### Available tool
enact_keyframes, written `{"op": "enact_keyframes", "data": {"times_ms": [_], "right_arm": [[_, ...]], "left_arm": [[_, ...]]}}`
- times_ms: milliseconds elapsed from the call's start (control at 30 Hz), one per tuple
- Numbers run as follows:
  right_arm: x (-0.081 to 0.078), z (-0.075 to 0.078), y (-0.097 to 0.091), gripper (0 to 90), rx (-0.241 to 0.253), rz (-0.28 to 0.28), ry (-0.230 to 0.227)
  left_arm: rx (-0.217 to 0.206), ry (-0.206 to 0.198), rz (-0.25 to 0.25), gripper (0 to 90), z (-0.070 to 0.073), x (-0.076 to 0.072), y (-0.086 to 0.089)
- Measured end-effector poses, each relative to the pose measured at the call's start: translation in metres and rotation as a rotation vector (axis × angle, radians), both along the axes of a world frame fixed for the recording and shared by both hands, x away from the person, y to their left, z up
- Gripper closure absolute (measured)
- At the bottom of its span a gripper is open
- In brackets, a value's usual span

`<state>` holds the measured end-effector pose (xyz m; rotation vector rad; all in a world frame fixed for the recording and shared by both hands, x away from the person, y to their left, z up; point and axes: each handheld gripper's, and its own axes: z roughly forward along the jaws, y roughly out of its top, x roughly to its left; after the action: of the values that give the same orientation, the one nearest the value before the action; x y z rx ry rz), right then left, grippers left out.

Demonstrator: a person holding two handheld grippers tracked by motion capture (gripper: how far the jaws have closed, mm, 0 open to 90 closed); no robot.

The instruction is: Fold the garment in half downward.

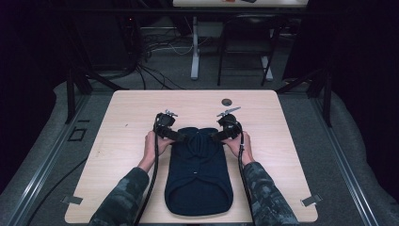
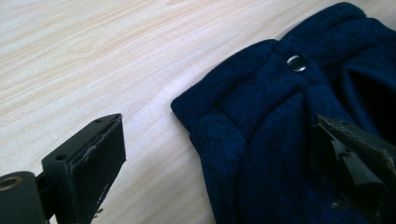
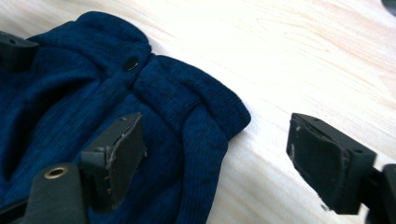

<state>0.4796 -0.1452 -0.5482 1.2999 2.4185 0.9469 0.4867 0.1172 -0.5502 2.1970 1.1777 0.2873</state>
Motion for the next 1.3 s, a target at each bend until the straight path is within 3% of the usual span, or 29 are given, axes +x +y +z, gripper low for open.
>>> {"op": "enact_keyframes", "data": {"times_ms": [200, 500, 533, 667, 900, 1200, 1300], "right_arm": [[0.009, -0.003, 0.003, 21.8, 0.011, -0.014, 0.011], [0.024, -0.011, 0.010, 35.1, 0.010, -0.015, 0.041], [0.026, -0.014, 0.012, 40.2, 0.008, -0.008, 0.053], [0.027, -0.019, 0.011, 45.9, 0.035, -0.007, 0.071], [0.026, -0.018, 0.016, 56.9, 0.007, 0.023, 0.063], [0.026, -0.018, 0.016, 68.2, 0.007, 0.058, 0.067], [0.026, -0.018, 0.016, 70.5, 0.004, 0.069, 0.066]], "left_arm": [[0.021, 0.011, 0.002, 7.9, -0.004, 0.008, -0.005], [0.000, 0.038, 0.003, 19.7, -0.010, 0.016, -0.009], [-0.002, 0.042, -0.005, 21.6, -0.010, 0.017, -0.010], [-0.021, 0.069, -0.028, 29.4, -0.014, 0.018, -0.010], [-0.024, 0.069, -0.050, 38.9, -0.014, 0.019, -0.011], [-0.032, 0.104, -0.073, 39.3, -0.012, 0.023, -0.009], [-0.028, 0.113, -0.069, 44.9, -0.011, 0.024, -0.010]]}}
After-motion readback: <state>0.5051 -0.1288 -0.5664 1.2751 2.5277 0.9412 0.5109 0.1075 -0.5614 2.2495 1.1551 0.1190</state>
